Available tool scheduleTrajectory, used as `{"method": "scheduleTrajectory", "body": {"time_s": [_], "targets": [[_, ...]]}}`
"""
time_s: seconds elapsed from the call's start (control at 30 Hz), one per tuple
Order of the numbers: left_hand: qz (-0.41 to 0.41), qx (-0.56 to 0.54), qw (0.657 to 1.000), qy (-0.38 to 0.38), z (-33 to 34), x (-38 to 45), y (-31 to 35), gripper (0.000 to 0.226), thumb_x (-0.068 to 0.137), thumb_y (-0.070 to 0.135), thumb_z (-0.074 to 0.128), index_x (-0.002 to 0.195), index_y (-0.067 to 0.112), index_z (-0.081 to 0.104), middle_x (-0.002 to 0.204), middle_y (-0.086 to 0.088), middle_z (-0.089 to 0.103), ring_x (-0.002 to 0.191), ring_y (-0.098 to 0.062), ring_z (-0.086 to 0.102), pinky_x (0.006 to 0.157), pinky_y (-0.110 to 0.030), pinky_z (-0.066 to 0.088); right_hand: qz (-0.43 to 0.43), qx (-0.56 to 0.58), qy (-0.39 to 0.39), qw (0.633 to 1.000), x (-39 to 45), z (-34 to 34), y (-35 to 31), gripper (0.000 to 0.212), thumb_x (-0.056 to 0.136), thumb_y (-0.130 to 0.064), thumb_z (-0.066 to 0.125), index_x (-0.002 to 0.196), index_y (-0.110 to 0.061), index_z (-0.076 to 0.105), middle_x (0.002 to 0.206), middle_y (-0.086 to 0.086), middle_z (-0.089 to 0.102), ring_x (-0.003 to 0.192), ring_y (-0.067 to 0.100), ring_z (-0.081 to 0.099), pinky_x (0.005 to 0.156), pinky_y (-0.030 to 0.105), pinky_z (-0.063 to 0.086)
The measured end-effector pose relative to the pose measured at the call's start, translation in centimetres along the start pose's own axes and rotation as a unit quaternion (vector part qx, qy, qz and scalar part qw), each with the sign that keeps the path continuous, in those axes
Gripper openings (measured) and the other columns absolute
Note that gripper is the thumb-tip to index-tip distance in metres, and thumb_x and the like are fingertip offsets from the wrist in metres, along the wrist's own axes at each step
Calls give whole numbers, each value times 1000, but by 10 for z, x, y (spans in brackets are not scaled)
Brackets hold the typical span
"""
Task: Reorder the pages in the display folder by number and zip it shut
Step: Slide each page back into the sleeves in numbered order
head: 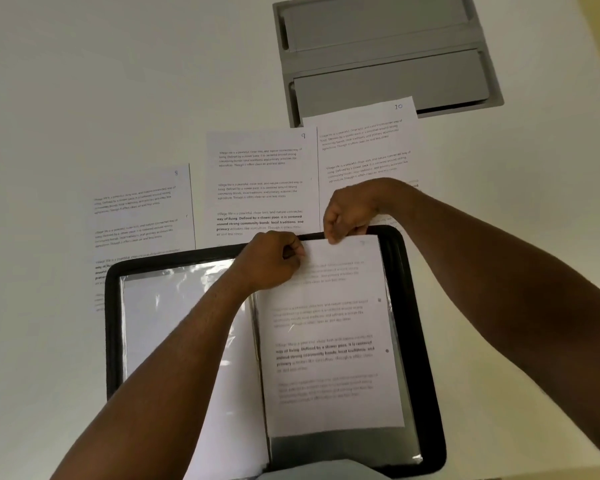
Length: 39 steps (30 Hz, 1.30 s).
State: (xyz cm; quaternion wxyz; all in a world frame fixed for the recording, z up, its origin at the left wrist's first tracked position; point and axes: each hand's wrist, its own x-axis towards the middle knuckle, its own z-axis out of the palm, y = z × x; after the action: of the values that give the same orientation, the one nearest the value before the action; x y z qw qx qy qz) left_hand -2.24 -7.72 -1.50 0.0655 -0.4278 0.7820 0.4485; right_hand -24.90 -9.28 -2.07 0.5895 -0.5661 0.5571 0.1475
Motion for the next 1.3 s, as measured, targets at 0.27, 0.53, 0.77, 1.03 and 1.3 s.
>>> {"method": "scheduleTrajectory", "body": {"time_s": [0.27,0.53,0.77,1.03,1.3], "targets": [[0,6,1000,9,3,1,-3,9,91,15,61,97,15,68,95,3,69,89,-12,63,74,-12,44,38,-185,-78,979,5,16,-24,22,82,-47,72,83,-25,74,93,0,72,88,15,62,83,29,49],[6,-20,996,85,6,-11,-1,5,89,13,64,91,13,68,96,0,66,89,-14,60,78,-21,47,78,113,66,988,-44,32,-1,69,89,-70,37,97,-10,69,68,-2,70,69,17,62,67,29,52],[31,-35,977,209,26,-33,-10,34,88,18,68,120,12,60,123,-3,59,111,-13,54,96,-29,44,10,434,38,900,-87,101,44,59,84,-56,57,124,-13,60,116,11,70,107,25,67,95,43,53],[-26,-1,985,172,59,-95,-19,63,96,40,54,150,17,31,159,-3,24,145,-20,26,114,-38,27,12,490,83,868,-97,181,31,55,87,-46,62,129,-13,59,119,11,69,111,28,65,98,46,50],[-65,-413,908,22,41,-164,-8,41,95,56,42,131,39,50,137,0,57,119,-21,60,100,-40,49,-111,627,91,765,-104,209,-56,49,97,-49,46,125,-12,61,116,14,69,99,25,67,94,41,51]]}}
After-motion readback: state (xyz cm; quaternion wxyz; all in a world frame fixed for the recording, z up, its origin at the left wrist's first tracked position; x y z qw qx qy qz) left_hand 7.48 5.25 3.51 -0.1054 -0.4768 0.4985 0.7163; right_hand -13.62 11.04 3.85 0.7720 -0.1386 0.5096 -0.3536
